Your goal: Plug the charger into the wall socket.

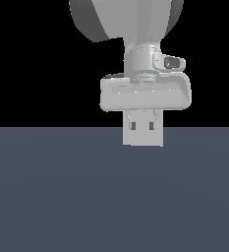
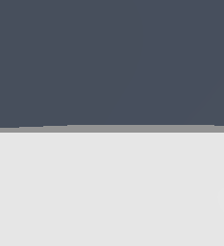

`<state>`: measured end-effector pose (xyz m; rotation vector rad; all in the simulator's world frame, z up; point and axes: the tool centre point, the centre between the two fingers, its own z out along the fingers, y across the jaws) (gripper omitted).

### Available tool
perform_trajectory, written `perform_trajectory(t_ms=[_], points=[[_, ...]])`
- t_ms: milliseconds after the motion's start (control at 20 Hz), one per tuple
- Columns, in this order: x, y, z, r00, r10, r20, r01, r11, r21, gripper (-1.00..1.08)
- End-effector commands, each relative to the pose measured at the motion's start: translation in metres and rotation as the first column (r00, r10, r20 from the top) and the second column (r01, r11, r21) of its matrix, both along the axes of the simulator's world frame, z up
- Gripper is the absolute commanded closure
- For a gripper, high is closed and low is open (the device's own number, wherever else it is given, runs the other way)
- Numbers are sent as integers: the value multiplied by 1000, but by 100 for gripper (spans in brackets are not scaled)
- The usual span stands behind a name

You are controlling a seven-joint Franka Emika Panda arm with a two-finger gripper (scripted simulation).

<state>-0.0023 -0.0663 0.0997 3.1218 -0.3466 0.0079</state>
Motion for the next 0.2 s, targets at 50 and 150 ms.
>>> perform_trajectory(t_ms=[50,150], points=[[5,-1,0,1000,0,0,0,1000,0,108],[5,-1,0,1000,0,0,0,1000,0,108]])
